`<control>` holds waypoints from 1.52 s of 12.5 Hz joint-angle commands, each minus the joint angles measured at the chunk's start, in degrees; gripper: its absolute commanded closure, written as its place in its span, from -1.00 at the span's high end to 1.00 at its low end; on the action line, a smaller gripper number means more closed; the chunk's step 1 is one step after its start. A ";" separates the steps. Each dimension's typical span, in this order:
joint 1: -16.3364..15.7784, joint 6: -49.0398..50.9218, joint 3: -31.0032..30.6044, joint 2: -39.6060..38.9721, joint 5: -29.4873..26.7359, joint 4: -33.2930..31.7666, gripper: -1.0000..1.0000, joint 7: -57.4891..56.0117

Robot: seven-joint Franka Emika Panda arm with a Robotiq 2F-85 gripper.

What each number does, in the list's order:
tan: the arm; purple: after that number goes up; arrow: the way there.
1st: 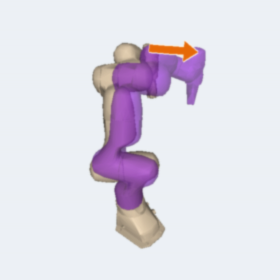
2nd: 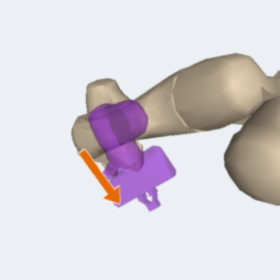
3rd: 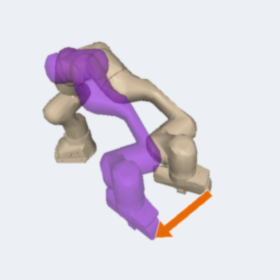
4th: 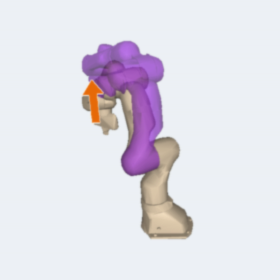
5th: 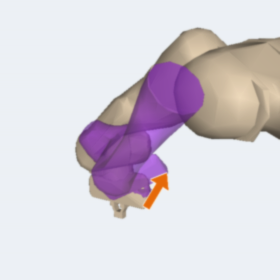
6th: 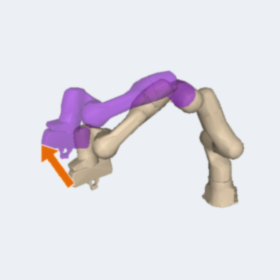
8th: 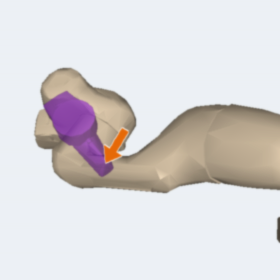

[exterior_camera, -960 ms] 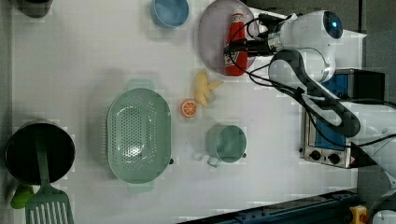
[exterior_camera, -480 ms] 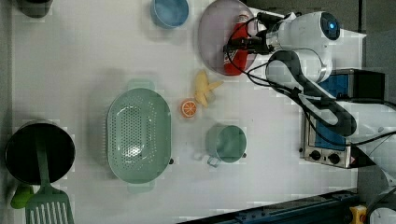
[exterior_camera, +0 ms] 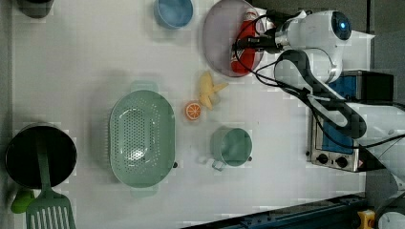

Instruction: Pick ketchup from plate and place it on table.

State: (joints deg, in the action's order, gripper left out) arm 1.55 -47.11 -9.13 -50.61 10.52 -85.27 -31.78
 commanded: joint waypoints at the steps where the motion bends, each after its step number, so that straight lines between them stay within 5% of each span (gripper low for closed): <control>1: 0.62 0.12 -0.18 1.23 -0.30 2.71 0.18 -1.57; 6: 2.05 10.28 -0.16 11.74 -7.33 3.04 0.18 -1.59; 10: 4.28 15.75 0.04 21.96 -7.60 0.39 0.18 -1.57; 19: 9.36 17.43 1.03 47.10 -7.92 -30.89 0.18 -1.55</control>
State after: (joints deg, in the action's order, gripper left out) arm 10.75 -30.35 -9.22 -0.83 3.14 -111.91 -32.01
